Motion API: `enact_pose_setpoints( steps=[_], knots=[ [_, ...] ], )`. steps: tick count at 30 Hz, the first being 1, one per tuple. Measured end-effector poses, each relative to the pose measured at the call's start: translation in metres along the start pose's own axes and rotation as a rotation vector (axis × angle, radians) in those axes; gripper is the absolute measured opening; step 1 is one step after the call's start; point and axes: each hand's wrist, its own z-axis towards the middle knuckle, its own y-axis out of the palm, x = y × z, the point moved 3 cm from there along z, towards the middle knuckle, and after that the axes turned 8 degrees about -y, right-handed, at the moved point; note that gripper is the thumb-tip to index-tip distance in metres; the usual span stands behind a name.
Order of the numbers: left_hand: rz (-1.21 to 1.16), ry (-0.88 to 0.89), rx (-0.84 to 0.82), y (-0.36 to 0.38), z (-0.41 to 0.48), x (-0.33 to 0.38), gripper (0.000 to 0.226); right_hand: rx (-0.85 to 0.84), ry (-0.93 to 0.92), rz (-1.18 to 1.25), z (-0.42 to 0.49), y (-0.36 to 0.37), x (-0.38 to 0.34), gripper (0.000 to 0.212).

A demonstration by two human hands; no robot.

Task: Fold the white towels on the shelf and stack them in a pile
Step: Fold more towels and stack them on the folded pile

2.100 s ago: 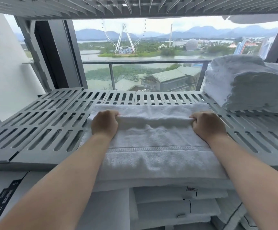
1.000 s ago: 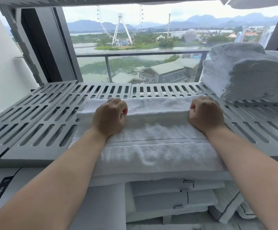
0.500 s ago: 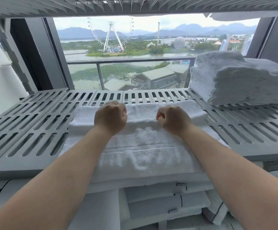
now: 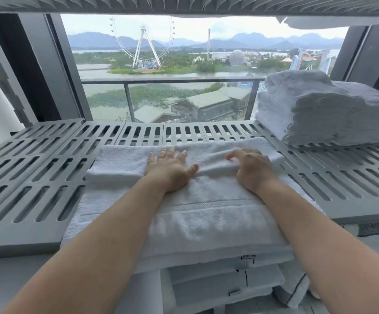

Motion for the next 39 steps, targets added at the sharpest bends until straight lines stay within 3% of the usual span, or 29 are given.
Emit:
enact_pose_setpoints(
  steps=[4, 9, 15, 18, 20, 22, 26, 31, 34, 37, 39],
  knots=[
    [-0.023, -0.009, 0.042, 0.001, 0.000, 0.000, 0.079, 0.103, 0.168, -0.143, -0.008, -0.010, 0.024, 0.050],
    [-0.222, -0.013, 0.185, -0.005, -0.005, -0.005, 0.071, 0.312, 0.057, -0.288, -0.013, -0.021, 0.015, 0.034],
    [-0.193, -0.001, 0.235, -0.007, -0.009, -0.003, 0.056, 0.128, 0.210, -0.245, -0.015, -0.016, 0.021, 0.028],
    [-0.217, 0.207, 0.438, -0.017, -0.020, 0.005, 0.043, 0.252, 0.084, -0.158, -0.013, -0.017, 0.009, 0.033],
    [-0.230, 0.374, 0.348, -0.015, -0.024, 0.014, 0.039, 0.328, -0.037, -0.066, -0.010, -0.014, -0.003, 0.033],
    [-0.269, 0.438, 0.247, -0.012, -0.026, 0.017, 0.032, 0.226, -0.078, -0.024, -0.003, -0.005, -0.005, 0.025],
    [-0.312, 0.471, 0.358, -0.016, -0.028, 0.017, 0.013, -0.049, 0.118, 0.020, 0.003, 0.010, 0.012, 0.014],
    [-0.131, 0.471, 0.576, -0.023, -0.046, 0.021, 0.018, -0.228, 0.207, -0.094, 0.006, 0.021, 0.018, 0.066],
    [-0.049, 0.413, 0.485, -0.025, -0.055, 0.020, 0.029, -0.260, 0.249, -0.119, 0.004, 0.019, 0.021, 0.069],
    [-0.004, 0.277, 0.159, -0.021, -0.058, 0.021, 0.049, -0.312, 0.233, -0.121, -0.001, 0.016, 0.021, 0.066],
    [-0.033, 0.256, 0.042, -0.019, -0.067, 0.025, 0.055, -0.298, 0.205, -0.111, -0.004, 0.010, 0.019, 0.062]
  ],
)
